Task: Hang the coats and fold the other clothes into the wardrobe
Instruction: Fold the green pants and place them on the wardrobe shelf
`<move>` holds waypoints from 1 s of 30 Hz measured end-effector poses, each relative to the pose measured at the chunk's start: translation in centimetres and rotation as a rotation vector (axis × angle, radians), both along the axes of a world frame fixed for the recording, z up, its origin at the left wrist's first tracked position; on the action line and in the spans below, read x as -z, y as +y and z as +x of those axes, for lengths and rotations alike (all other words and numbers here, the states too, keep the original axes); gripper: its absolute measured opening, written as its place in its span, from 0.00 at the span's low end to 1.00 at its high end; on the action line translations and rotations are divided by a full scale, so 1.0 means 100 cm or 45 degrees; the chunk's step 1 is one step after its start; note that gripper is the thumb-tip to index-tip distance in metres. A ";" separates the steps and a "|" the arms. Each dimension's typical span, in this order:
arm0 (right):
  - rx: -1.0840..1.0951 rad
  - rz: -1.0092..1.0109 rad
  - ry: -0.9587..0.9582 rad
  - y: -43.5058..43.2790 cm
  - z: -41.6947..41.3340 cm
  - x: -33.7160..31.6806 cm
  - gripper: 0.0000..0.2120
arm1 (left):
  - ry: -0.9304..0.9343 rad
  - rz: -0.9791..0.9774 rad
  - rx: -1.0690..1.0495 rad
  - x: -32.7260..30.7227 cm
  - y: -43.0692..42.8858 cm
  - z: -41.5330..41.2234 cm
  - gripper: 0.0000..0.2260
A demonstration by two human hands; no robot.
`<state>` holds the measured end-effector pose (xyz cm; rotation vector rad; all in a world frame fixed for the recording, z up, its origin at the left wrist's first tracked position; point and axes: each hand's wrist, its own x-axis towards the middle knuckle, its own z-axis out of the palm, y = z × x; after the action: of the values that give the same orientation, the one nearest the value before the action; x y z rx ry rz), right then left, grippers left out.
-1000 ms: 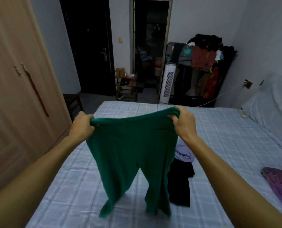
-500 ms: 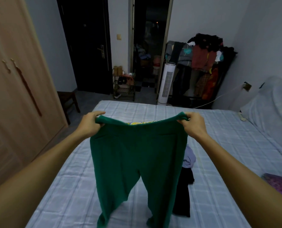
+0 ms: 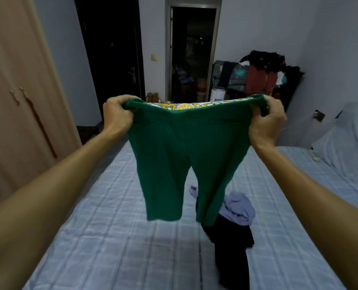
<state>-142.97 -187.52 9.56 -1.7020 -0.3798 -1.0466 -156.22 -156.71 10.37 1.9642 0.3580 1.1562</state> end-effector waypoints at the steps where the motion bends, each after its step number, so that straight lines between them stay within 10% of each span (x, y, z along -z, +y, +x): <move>1: -0.014 0.044 -0.003 -0.006 -0.011 0.005 0.10 | -0.016 -0.014 0.035 0.002 -0.007 -0.011 0.14; 9: -0.139 -0.119 0.019 -0.080 -0.143 0.145 0.07 | 0.326 -0.127 0.189 0.141 -0.056 -0.124 0.19; 19: -0.368 -0.611 0.926 -0.173 -0.323 0.388 0.17 | 1.099 -0.312 0.149 0.374 -0.129 -0.302 0.11; 25: -0.477 -0.935 1.081 -0.195 -0.411 0.460 0.16 | 1.440 -0.150 0.237 0.480 -0.137 -0.409 0.28; 30: -0.521 -1.130 1.198 -0.197 -0.470 0.514 0.21 | 1.701 0.094 0.473 0.522 -0.145 -0.449 0.18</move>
<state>-189.99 -207.21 -41.80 -2.5085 -0.5642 0.3607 -201.08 -171.24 -41.86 2.4670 0.5637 -0.5146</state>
